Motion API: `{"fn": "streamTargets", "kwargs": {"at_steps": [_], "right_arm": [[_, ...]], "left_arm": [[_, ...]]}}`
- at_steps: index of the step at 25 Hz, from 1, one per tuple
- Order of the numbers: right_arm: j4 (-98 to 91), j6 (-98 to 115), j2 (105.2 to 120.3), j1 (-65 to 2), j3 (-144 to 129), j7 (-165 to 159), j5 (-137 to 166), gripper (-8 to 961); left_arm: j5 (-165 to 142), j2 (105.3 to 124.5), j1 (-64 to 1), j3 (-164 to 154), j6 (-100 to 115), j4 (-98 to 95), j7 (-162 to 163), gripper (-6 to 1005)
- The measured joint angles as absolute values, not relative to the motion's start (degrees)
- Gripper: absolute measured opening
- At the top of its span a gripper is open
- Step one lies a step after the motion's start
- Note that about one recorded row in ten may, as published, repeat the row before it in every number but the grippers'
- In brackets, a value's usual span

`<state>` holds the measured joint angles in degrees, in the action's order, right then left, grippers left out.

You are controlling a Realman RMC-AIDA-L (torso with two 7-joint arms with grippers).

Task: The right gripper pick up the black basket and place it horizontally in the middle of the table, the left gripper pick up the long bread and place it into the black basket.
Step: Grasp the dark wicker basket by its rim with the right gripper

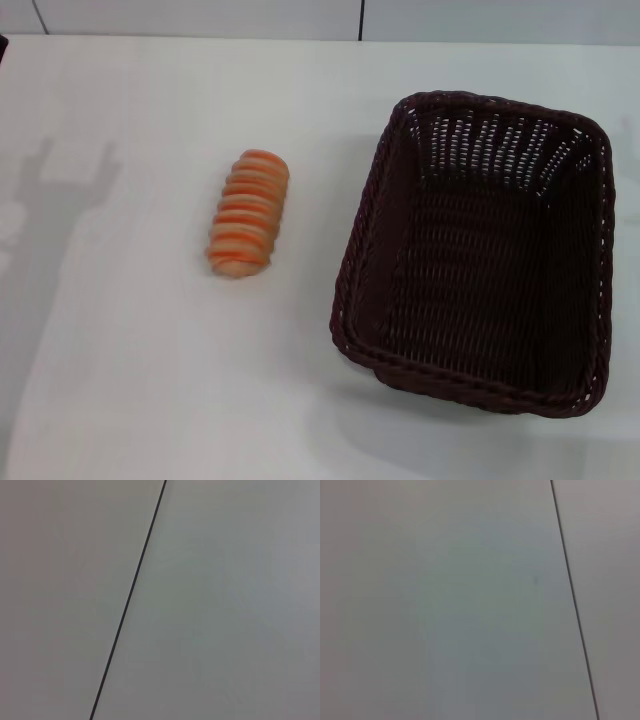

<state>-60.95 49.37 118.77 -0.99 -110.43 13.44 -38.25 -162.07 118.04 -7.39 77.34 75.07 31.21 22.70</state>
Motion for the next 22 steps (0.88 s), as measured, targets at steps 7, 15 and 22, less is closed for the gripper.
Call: {"fn": "streamTargets", "kwargs": {"at_steps": [7, 15, 22], "right_arm": [[-79.89, 25.86, 119.06, 5.25, -105.92, 18.81, -39.26, 694], [-95.06, -1.37, 119.33, 7.62, -97.45, 16.25, -40.59, 692], [-95.91, -11.52, 119.37, 3.95, -89.05, 13.65, -39.08, 693]], "left_arm": [[-162.08, 117.98, -7.26, 77.34, 75.90, 30.92, 23.35, 858], [-162.07, 117.95, -6.64, 77.34, 76.72, 30.61, 23.38, 858], [-162.08, 117.85, -6.14, 77.35, 78.82, 30.41, 24.18, 858]]}}
